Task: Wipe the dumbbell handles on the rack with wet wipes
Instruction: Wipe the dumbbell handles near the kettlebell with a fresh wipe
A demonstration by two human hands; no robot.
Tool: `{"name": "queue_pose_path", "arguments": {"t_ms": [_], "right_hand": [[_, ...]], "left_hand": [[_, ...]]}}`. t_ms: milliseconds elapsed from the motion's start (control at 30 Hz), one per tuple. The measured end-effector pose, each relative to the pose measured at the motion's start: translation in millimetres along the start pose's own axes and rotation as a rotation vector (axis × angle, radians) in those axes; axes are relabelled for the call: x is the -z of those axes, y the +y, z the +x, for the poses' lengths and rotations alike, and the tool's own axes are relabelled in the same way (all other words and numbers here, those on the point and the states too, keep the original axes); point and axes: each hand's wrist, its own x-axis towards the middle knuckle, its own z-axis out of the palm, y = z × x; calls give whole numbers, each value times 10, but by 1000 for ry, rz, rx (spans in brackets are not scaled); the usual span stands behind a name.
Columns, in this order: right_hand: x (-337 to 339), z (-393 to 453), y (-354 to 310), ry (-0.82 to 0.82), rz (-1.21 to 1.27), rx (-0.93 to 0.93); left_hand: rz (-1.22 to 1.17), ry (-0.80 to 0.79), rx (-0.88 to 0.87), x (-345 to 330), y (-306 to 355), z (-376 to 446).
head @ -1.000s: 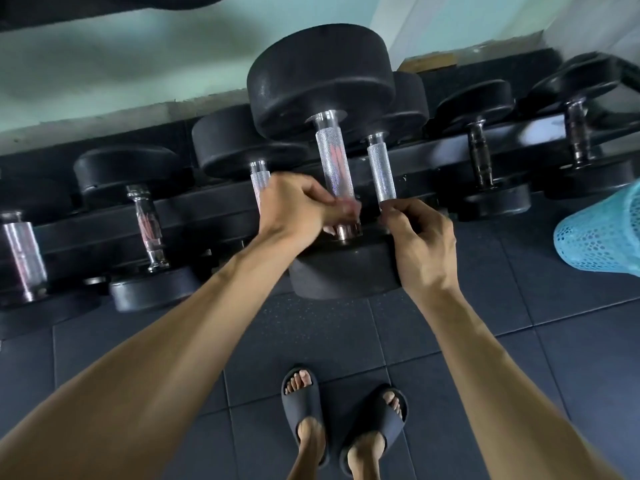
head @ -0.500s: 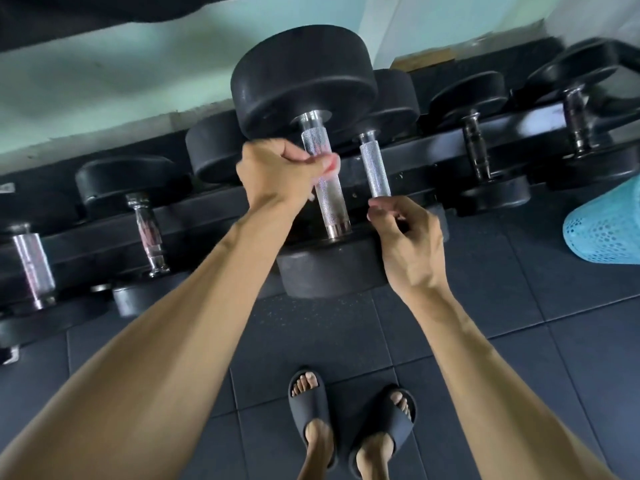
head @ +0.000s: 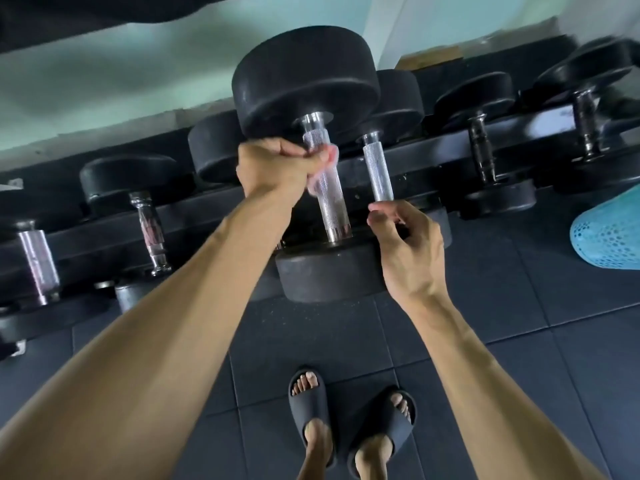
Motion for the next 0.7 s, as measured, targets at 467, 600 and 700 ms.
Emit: {"name": "queue_pose_path", "arguments": {"t_ms": [467,600,700], "right_hand": [[23,22,34,-41,9,42],[72,69,88,-106,11,103],[115,132,153,-179,3,134]], "left_hand": [[-8,144,-133,-133,-39,-196],[162,52,-271,-80,-129,-283],[322,236,-548,-178,-22,-65]]}}
